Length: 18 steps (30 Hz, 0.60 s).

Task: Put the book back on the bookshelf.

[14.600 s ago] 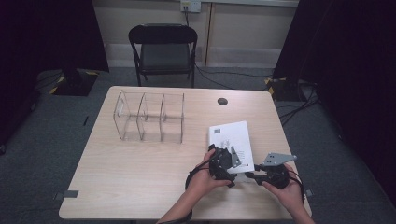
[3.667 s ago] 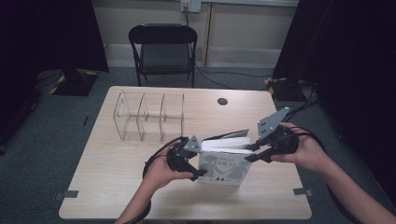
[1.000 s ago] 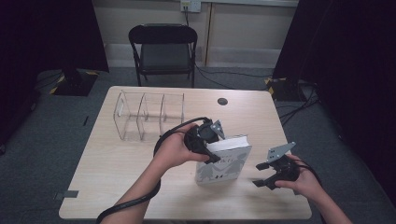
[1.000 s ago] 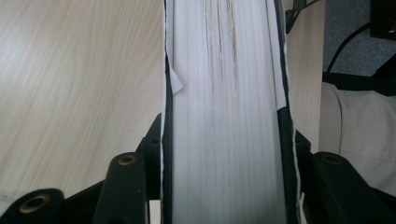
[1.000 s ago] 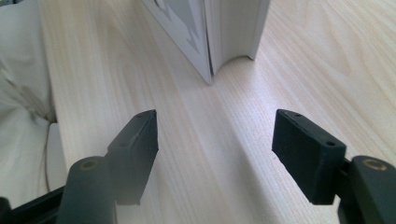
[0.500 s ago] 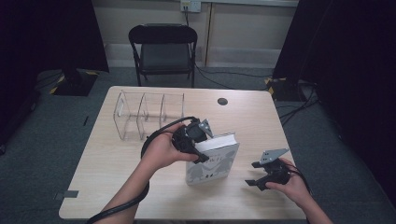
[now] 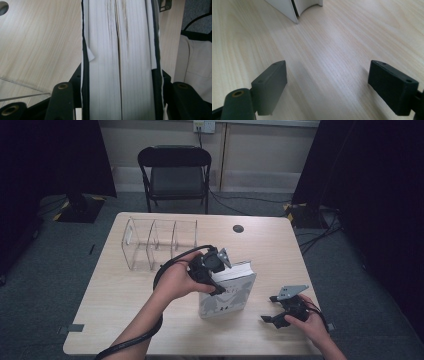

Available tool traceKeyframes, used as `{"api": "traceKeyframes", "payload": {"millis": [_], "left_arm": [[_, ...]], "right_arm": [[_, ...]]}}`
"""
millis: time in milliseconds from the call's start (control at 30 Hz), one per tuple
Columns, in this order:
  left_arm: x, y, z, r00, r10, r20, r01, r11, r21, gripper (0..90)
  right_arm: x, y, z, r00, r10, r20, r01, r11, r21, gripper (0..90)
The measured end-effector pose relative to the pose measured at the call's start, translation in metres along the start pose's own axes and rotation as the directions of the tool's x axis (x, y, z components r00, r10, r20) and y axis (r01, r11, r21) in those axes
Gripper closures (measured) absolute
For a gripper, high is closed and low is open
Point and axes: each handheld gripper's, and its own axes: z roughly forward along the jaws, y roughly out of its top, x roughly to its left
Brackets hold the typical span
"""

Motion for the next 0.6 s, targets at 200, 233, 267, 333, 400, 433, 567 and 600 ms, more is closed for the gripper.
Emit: {"api": "traceKeyframes", "payload": {"millis": [200, 233, 267, 333, 400, 433, 567, 600], "left_arm": [[-0.001, 0.006, 0.002, 0.9999, 0.004, -0.012, -0.004, 0.9997, 0.026, 45.6], [-0.001, 0.007, 0.002, 0.9999, 0.005, -0.011, -0.005, 0.9995, 0.032, 45.5], [-0.001, 0.007, 0.002, 0.9999, 0.006, -0.013, -0.006, 0.9994, 0.034, 45.5], [-0.001, 0.007, 0.003, 0.9999, 0.000, -0.012, 0.000, 0.9995, 0.032, 45.3], [-0.001, 0.007, 0.004, 1.0000, 0.000, -0.009, 0.000, 0.9995, 0.032, 45.0], [0.000, 0.008, 0.005, 0.9999, 0.009, -0.006, -0.009, 0.9994, 0.032, 44.9], [0.000, 0.007, 0.010, 0.9999, 0.011, 0.004, -0.011, 0.9992, 0.038, 44.9], [0.000, 0.007, 0.011, 1.0000, 0.003, 0.005, -0.003, 0.9991, 0.042, 45.0]], "right_arm": [[0.001, -0.001, 0.001, 0.9992, -0.015, 0.036, 0.015, 0.9999, 0.000, 14.7], [0.001, -0.002, 0.002, 0.9991, -0.015, 0.041, 0.015, 0.9999, -0.002, 14.2], [0.002, -0.002, 0.002, 0.9989, -0.009, 0.045, 0.010, 0.9999, -0.012, 14.1], [0.001, -0.003, 0.003, 0.9987, -0.003, 0.050, 0.004, 0.9997, -0.025, 13.8], [0.002, -0.004, 0.004, 0.9985, 0.006, 0.055, -0.004, 0.9994, -0.033, 13.7], [0.002, -0.004, 0.004, 0.9984, 0.005, 0.056, -0.003, 0.9993, -0.038, 13.7], [0.002, -0.005, 0.004, 0.9982, 0.010, 0.059, -0.007, 0.9988, -0.049, 13.5], [0.002, -0.006, 0.004, 0.9981, 0.014, 0.060, -0.010, 0.9986, -0.052, 13.5]]}}
